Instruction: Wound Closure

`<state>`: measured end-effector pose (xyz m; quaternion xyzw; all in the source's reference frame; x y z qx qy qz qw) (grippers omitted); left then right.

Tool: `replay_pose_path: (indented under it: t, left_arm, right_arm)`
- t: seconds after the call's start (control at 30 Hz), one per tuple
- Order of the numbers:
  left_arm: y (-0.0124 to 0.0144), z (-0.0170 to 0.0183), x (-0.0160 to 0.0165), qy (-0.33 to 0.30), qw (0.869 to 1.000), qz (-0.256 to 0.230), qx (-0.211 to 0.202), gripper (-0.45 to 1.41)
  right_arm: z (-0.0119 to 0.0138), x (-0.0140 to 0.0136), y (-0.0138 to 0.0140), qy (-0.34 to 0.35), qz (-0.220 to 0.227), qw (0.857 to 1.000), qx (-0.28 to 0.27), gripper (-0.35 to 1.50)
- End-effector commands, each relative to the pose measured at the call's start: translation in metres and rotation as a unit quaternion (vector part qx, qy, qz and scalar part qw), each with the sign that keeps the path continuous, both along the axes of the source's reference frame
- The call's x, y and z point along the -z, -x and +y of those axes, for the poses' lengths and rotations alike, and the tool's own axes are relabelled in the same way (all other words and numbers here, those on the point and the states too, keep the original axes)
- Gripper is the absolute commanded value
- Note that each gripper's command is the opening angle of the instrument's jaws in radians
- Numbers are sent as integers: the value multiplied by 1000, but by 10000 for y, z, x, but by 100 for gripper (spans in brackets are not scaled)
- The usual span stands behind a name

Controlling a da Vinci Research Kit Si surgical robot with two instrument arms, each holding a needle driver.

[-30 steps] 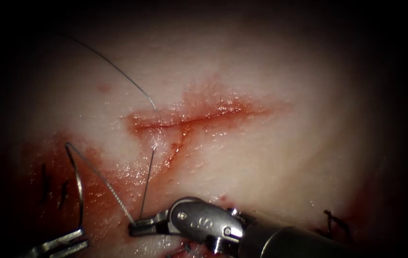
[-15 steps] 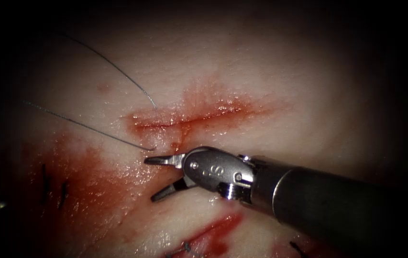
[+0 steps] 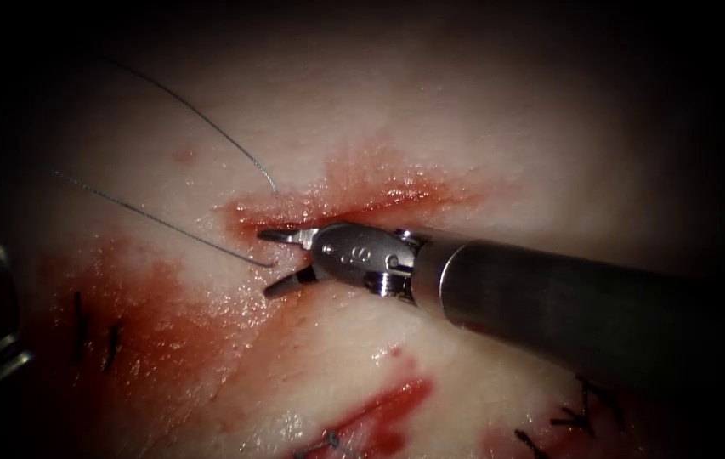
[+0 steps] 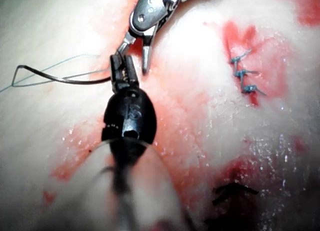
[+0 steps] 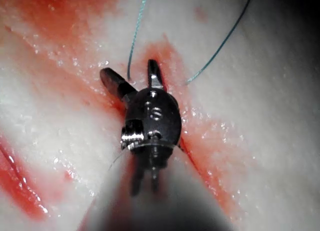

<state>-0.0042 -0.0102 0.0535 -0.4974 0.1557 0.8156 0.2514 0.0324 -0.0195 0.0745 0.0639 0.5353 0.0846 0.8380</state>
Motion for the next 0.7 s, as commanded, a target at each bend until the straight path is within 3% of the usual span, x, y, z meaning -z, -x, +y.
replay_pose_path:
  t: [0.03, 0.07, 0.1, 0.27, 0.43, 0.57, 0.7]
  left_arm:
    - [5, 6, -6, 1, 1000, -2, -2, -45]
    - [6, 6, -7, 0, 1000, -1, -1, -45]
    - [6, 7, -7, 0, 1000, -1, -1, -45]
    - [12, 10, -10, 0, 1000, -5, -3, -45]
    - [19, 15, -18, 1, 1000, -9, -6, -45]
    - [26, 19, -30, 9, 1000, -2, -6, -45]
    - [35, 21, -50, 14, 1000, 3, 0, -45]
  right_arm:
    - [1, -5, -11, -1, 4, 1000, 6, 27]
    - [0, -6, -12, -1, 5, 1000, 9, -13]
    - [-1, -7, -12, -2, 6, 1000, 13, -35]
    - [-5, -7, -7, -2, 3, 1000, 22, -35]
    - [-14, 11, 9, -7, 2, 999, 35, -35]
    - [-42, 45, 16, -33, 5, 998, 53, -35]
    - [-84, 103, 12, -51, 11, 996, 75, -35]
